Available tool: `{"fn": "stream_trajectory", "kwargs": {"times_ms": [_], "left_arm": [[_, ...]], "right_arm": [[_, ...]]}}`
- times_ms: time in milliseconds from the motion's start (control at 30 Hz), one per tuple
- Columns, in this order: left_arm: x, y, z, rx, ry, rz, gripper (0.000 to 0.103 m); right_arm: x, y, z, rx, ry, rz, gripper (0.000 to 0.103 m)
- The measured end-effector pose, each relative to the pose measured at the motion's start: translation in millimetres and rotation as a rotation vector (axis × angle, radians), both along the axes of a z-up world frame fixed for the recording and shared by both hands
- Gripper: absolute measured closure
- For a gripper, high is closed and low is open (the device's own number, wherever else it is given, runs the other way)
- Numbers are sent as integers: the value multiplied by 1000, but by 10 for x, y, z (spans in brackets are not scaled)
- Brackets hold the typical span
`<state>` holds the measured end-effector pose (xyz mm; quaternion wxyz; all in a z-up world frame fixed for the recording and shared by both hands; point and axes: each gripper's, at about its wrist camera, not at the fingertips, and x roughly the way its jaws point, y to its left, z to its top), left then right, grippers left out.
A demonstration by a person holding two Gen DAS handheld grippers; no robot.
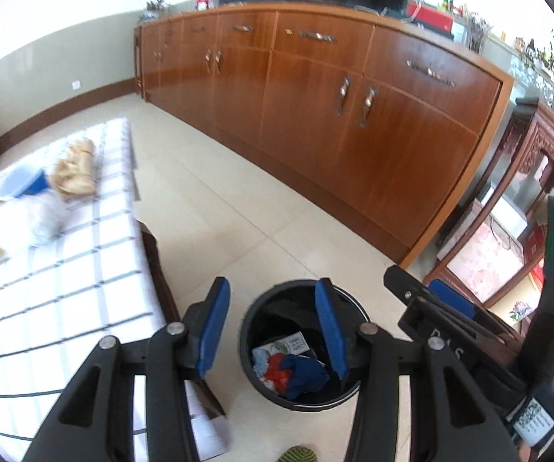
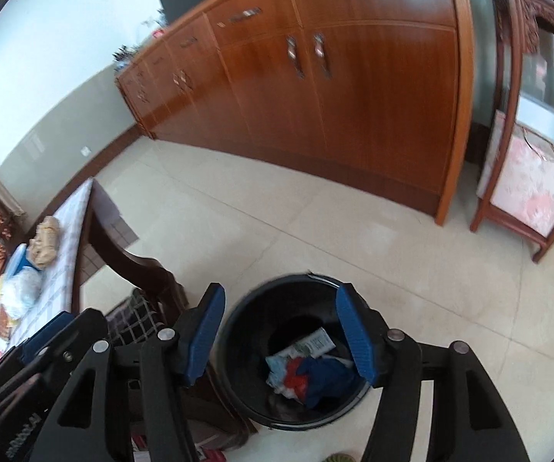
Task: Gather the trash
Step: 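Move both tools back from the bin to the table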
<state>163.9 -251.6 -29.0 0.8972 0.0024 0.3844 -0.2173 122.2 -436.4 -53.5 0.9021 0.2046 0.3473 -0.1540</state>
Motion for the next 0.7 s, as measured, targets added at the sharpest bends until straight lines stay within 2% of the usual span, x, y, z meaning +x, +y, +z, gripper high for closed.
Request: {"fn": "stream_trajectory", "kwargs": {"times_ms": [233,367,700], "left_arm": [[-15,620,161,5,-46,106,55],[-34,1107,174,17,-55,195,55],[-38,2351,84,49,-57,440,55]], "right_arm": [[144,536,222,-1,-86,120,40],[260,953,343,-13,-128,223,39],[524,1994,444,-26,-153,431,38]]}}
